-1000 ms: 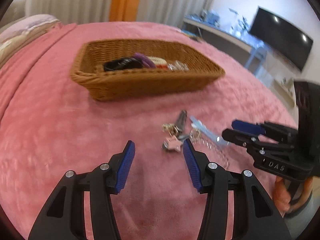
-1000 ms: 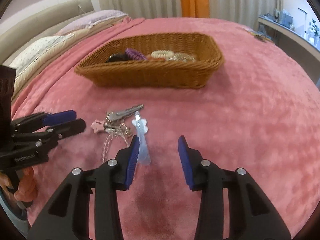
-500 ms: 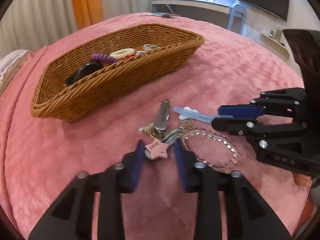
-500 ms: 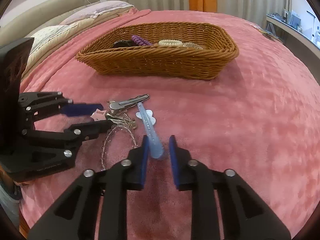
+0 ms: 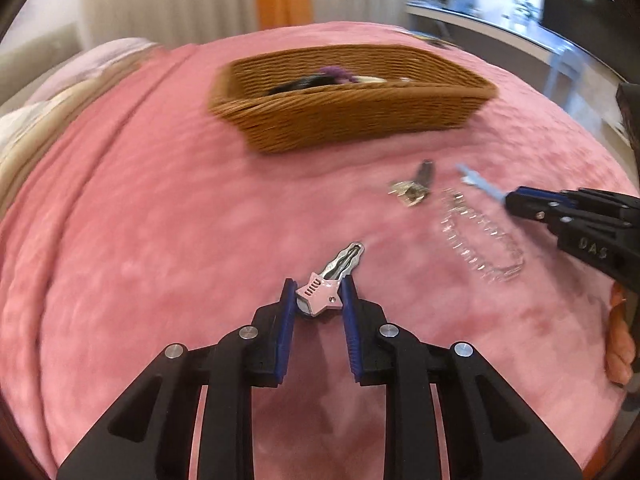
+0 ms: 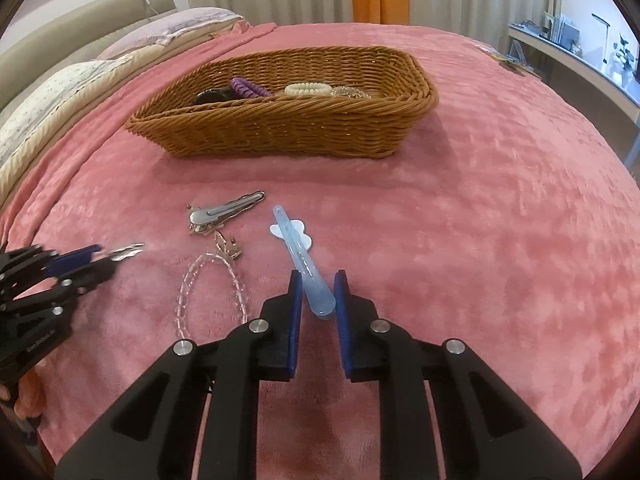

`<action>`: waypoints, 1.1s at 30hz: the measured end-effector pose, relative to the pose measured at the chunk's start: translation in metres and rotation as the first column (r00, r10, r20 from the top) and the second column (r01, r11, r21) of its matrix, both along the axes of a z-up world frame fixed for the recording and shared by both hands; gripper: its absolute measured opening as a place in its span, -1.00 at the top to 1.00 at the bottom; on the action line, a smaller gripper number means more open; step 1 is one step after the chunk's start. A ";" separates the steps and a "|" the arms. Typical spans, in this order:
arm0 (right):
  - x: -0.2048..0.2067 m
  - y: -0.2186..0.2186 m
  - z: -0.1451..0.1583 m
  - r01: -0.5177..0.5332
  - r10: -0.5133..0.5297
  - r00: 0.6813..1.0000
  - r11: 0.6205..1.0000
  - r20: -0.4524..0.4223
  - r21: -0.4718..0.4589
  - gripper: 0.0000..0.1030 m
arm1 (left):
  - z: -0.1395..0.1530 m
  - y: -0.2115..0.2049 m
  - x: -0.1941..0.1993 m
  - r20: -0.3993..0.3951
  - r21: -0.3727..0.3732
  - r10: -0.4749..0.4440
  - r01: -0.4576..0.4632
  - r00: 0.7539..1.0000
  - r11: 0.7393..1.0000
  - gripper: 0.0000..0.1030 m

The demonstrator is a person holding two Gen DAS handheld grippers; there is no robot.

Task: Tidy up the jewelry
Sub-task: 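Grasp the star-tag keys with the left tool while the right tool grasps the blue hair clip, then lift the keys and blue clip and carry both over the basket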

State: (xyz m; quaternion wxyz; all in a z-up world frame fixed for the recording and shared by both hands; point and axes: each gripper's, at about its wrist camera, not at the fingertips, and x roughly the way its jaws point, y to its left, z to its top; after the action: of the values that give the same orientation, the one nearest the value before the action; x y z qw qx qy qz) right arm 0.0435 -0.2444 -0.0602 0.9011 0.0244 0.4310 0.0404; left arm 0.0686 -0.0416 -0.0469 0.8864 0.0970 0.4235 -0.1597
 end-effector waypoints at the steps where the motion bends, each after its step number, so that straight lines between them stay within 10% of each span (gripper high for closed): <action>1: 0.000 0.001 0.000 -0.001 0.001 1.000 1.000 0.000 -0.005 0.73 | 0.000 0.004 -0.004 -0.001 -0.010 0.010 -0.010 1.000 1.000 0.59; 13: -0.003 -0.001 -0.001 -0.087 0.089 0.996 0.993 -0.021 0.083 0.72 | -0.001 0.007 -0.035 -0.058 -0.133 -0.138 0.129 0.989 0.983 0.50; 23: 0.001 -0.007 -0.004 -0.071 0.075 0.997 0.992 -0.032 0.107 0.72 | -0.004 -0.005 -0.024 -0.025 -0.083 -0.101 0.099 0.995 0.992 0.19; 33: 0.004 0.007 -0.009 -0.064 0.064 0.997 0.998 -0.031 0.003 0.72 | -0.005 -0.008 -0.026 0.007 -0.050 -0.089 0.089 0.996 0.995 0.45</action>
State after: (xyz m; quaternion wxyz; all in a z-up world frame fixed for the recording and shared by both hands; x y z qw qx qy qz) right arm 0.0477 -0.2376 -0.0688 0.8925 0.0122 0.4456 0.0691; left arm 0.0427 -0.0497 -0.0522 0.8816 0.0941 0.4125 -0.2095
